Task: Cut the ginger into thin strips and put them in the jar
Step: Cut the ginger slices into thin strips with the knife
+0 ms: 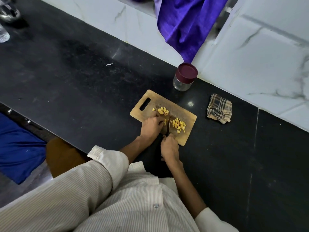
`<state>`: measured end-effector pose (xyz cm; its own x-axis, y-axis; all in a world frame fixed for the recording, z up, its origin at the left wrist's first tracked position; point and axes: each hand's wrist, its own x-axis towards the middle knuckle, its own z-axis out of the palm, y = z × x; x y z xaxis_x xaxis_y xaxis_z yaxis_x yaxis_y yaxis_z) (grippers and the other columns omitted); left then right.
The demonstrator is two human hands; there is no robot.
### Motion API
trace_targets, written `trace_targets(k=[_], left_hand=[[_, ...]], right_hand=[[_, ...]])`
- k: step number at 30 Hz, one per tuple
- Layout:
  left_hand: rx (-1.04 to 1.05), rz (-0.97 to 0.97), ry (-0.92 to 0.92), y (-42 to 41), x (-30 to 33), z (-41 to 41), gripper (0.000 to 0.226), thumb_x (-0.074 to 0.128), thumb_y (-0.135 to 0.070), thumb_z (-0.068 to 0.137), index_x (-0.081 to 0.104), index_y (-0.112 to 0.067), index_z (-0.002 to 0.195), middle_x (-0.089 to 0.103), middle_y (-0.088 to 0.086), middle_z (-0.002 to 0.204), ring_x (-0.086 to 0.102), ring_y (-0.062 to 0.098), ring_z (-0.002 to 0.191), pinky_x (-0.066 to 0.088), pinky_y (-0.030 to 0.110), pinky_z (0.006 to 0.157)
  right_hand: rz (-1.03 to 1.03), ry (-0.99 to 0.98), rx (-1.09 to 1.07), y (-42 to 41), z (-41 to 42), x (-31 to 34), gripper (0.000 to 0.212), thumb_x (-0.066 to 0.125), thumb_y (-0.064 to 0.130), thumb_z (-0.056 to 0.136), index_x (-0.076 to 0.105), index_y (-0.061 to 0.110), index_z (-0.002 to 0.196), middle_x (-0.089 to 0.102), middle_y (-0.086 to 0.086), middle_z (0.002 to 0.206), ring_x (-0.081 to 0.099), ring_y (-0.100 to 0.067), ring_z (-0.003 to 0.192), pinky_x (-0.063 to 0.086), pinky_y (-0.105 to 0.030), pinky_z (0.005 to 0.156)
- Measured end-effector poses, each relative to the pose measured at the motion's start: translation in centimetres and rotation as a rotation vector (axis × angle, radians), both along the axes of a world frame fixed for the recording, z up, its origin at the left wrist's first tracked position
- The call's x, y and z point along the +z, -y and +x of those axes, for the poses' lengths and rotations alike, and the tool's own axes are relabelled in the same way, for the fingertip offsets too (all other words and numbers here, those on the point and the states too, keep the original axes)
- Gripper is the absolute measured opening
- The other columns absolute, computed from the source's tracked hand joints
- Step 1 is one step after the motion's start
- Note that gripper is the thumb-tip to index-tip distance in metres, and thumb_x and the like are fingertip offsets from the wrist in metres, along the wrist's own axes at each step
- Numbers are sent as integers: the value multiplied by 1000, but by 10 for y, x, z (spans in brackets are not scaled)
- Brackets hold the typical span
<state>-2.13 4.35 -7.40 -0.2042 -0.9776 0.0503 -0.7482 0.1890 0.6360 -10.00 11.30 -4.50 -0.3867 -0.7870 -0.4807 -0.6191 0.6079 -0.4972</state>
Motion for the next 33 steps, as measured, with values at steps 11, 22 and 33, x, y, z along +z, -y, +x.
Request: trace_targets(k=[11, 22, 33], left_hand=[[-1, -12, -17, -1, 1, 0, 19, 57, -22, 94, 70, -15, 106, 54, 3, 117, 60, 20, 92, 53, 38, 76], [12, -5, -15, -1, 3, 0, 20, 57, -19, 93, 71, -14, 108, 54, 3, 116, 59, 21, 94, 48, 35, 72], [-6, -28, -5, -1, 2, 0, 23, 57, -18, 94, 69, -18, 113, 53, 1, 120, 59, 17, 92, 51, 30, 72]], right_hand=[[0, 79, -20, -4, -27, 3, 24, 38, 34, 106, 44, 14, 118, 65, -16, 100, 64, -24, 60, 49, -27, 37], [-36, 93, 73, -11, -29, 5, 26, 40, 34, 105, 52, 11, 109, 65, -18, 100, 65, -28, 68, 47, -29, 38], [-21, 102, 101, -10, -17, 7, 27, 38, 32, 106, 47, 6, 109, 64, -22, 96, 61, -25, 49, 44, -27, 31]])
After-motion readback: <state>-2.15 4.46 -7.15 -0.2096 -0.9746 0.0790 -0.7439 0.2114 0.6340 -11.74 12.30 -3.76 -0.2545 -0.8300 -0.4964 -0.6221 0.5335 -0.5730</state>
